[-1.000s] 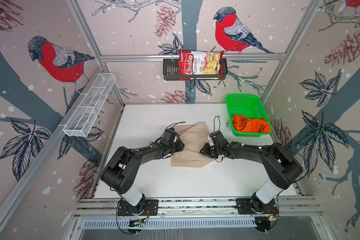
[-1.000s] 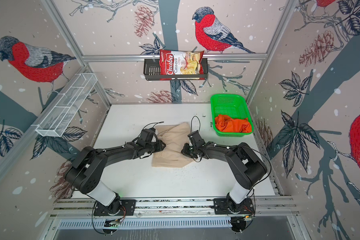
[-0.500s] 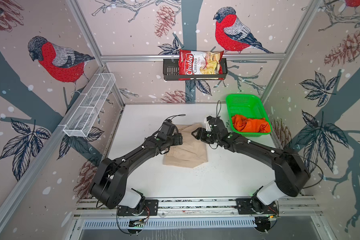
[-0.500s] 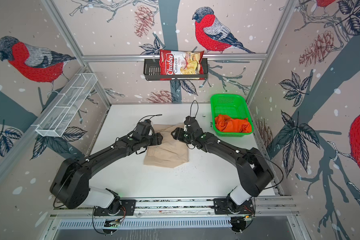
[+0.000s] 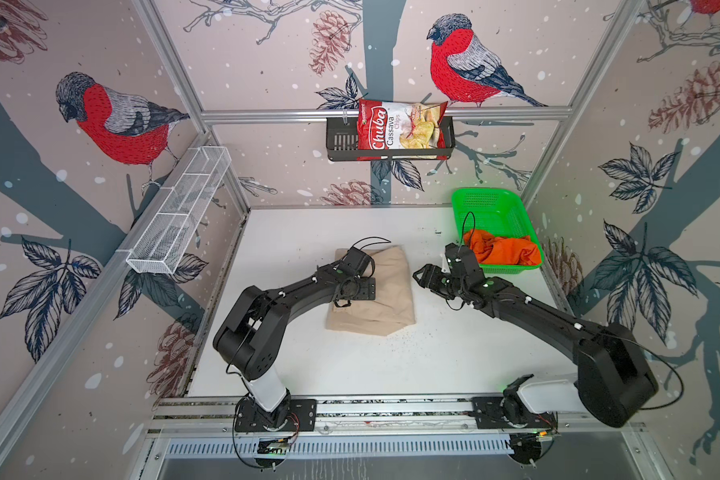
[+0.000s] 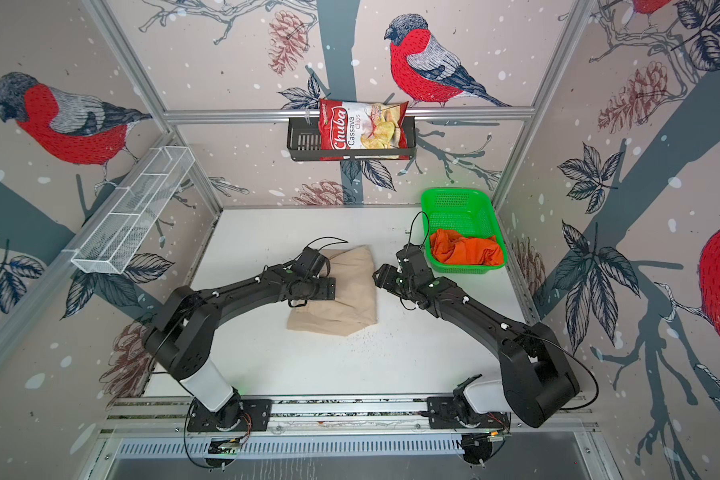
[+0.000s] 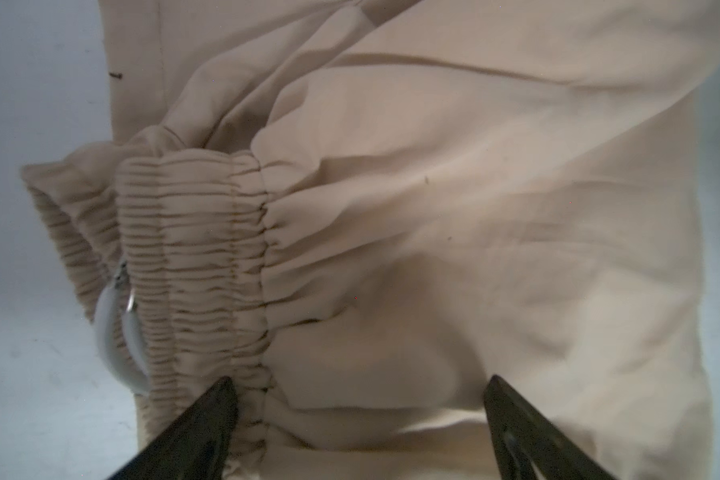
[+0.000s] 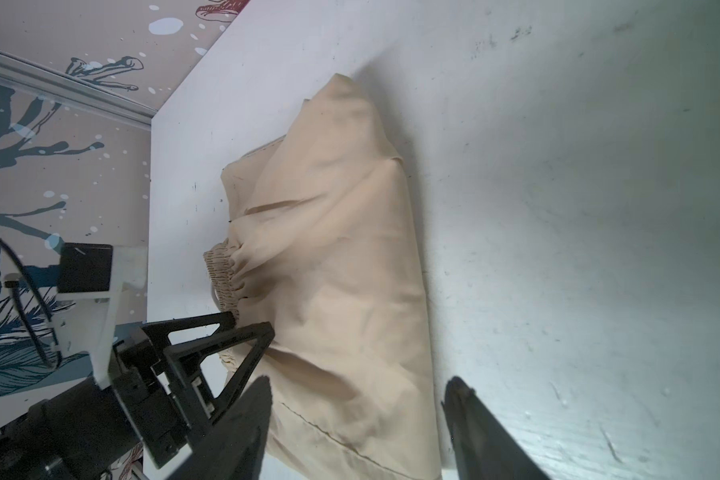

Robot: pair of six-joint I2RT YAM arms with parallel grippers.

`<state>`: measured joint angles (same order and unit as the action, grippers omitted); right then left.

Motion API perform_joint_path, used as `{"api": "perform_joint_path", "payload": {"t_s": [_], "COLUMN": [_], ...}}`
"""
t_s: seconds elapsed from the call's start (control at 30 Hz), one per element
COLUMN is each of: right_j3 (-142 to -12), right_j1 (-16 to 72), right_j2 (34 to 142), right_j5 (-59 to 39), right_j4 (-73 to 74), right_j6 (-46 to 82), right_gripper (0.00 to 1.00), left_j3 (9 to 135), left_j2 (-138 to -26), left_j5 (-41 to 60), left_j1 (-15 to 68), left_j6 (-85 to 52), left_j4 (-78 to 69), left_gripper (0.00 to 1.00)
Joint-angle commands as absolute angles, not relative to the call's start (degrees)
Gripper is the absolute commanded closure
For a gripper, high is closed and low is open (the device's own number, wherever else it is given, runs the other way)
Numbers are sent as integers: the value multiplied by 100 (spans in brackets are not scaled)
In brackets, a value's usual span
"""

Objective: Fold and stack the shorts

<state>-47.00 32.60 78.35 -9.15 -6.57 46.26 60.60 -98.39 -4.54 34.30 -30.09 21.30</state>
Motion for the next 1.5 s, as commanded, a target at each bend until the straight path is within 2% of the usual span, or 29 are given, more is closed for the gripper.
{"api": "perform_joint_path", "payload": {"t_s": [0.0, 0.23, 0.63, 0.9, 1.07, 1.27, 1.47], "right_j3": [-4641, -4641, -4656, -4701, -4731, -4763, -4873], "right_j1": [3261, 3244, 3177, 3138, 3140, 3138, 3138], "right_j2": [7812, 7833, 7895, 8024, 8025, 8045, 8112], "right_j5": [-861, -853, -825, -878, -853, -837, -844], "right_j4": [-649, -642, -657, -631, -668, -667, -672], "right_j6": [4588, 4544, 4456, 4439, 4438, 4438, 4465], "right_gripper": [33, 32, 32, 32, 32, 32, 32], "left_j3": [6135, 6176, 7353, 8488, 9501, 10115, 10099], "left_j2": [-10083, -10490, -11164, -12120, -12832, -13163, -12447], "left_j5": [-549, -272, -1103, -1586, -1632, -1583, -1194], "left_j1": [3369, 2769, 1213, 258, -4, -33, 20], "left_j6": [-2957, -2574, -804, 12, 422, 1199, 1057], "left_j4": [2351, 2253, 2950, 2864, 3169, 3211, 3376], "left_gripper": [7, 7, 7, 7, 7, 6, 6]}}
